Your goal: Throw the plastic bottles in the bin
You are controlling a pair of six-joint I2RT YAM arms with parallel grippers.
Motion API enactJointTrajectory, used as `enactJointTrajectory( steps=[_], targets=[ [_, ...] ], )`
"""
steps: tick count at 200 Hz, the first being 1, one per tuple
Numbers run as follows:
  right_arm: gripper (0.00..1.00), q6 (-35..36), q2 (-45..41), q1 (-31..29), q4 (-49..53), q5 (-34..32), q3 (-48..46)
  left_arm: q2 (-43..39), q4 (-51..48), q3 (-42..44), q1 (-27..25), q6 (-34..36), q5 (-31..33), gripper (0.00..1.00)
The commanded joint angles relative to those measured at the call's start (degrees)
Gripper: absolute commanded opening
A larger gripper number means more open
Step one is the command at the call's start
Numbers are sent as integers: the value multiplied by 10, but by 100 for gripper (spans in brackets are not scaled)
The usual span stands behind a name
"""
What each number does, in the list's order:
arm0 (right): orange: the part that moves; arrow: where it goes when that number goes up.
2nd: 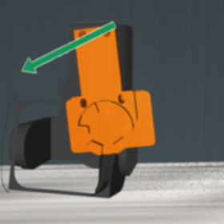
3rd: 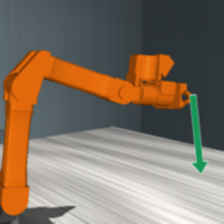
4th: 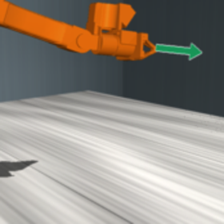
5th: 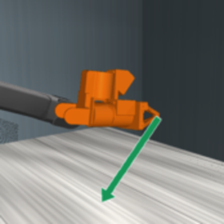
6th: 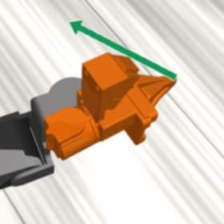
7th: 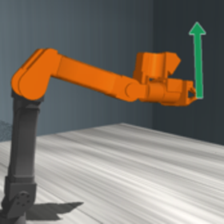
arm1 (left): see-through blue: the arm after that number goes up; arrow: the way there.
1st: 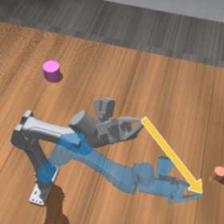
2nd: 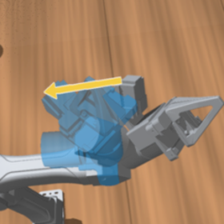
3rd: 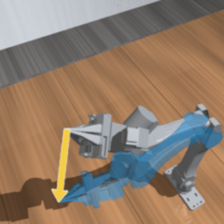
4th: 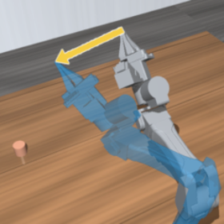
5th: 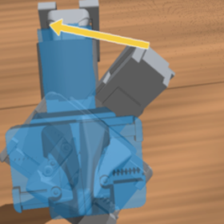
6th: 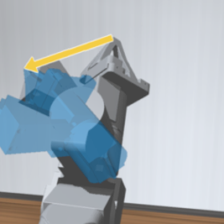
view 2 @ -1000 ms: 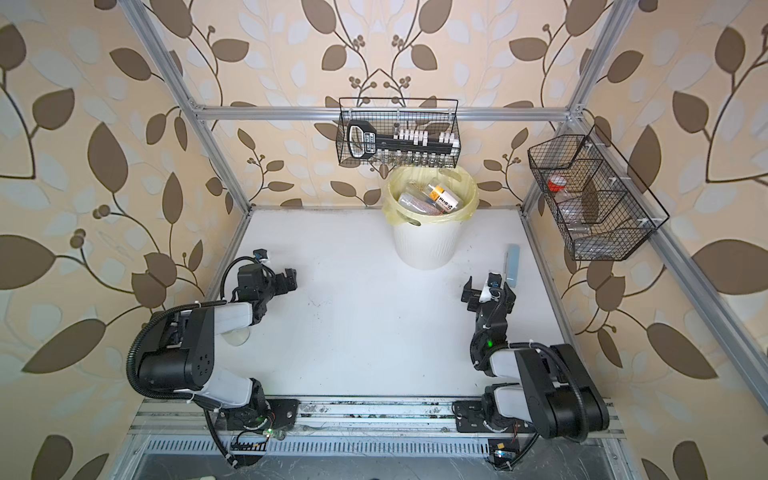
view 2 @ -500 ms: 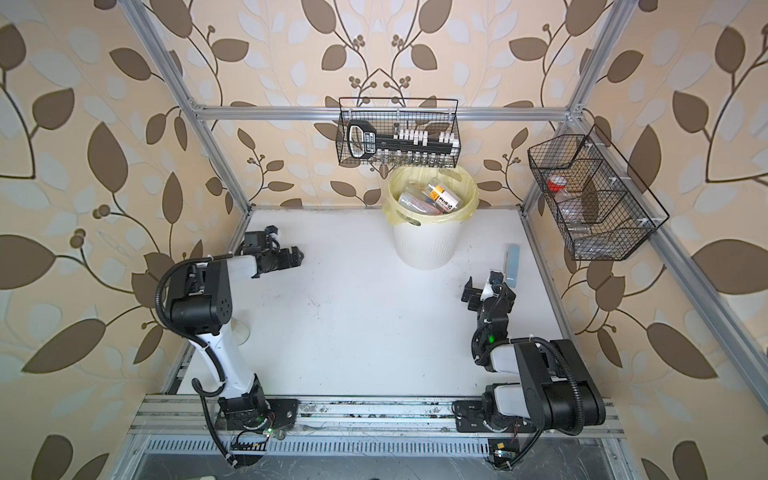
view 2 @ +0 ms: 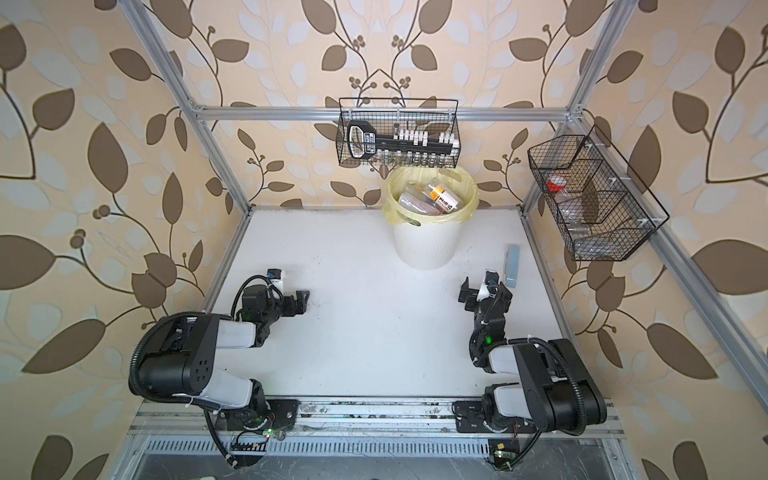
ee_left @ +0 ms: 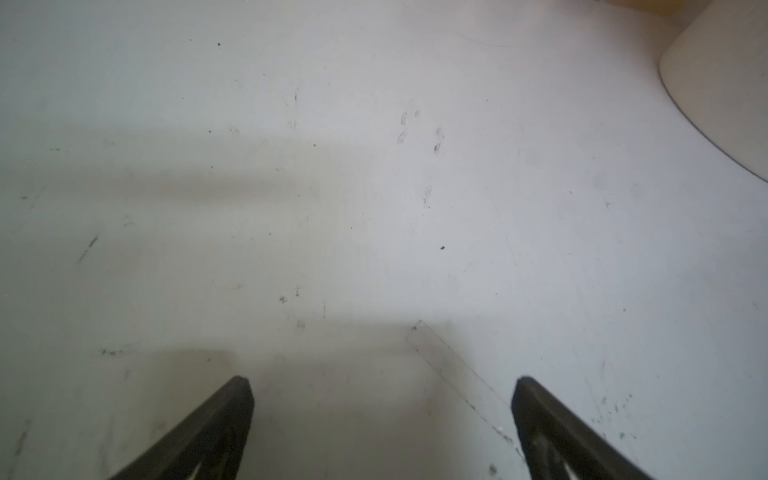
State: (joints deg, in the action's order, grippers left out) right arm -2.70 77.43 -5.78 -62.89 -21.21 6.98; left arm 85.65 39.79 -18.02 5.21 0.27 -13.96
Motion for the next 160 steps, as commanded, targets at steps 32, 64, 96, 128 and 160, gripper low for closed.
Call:
enactJointTrajectory(
  steps=[32,64,96,128,160],
  targets=[
    [100,15,4,-4,-27,-11,4,-4,36,-33,4,9,26,99],
    [100,8,4,5,-17,0,8,-5,34,-32,4,10,26,99],
    [100,8,5,5,-16,-1,8,-5,34,-32,4,10,26,99],
    [100,8,4,5,-16,0,9,-5,34,-32,4,10,26,99],
    [100,6,6,8,-8,6,14,-5,34,-32,4,10,26,99]
  ],
)
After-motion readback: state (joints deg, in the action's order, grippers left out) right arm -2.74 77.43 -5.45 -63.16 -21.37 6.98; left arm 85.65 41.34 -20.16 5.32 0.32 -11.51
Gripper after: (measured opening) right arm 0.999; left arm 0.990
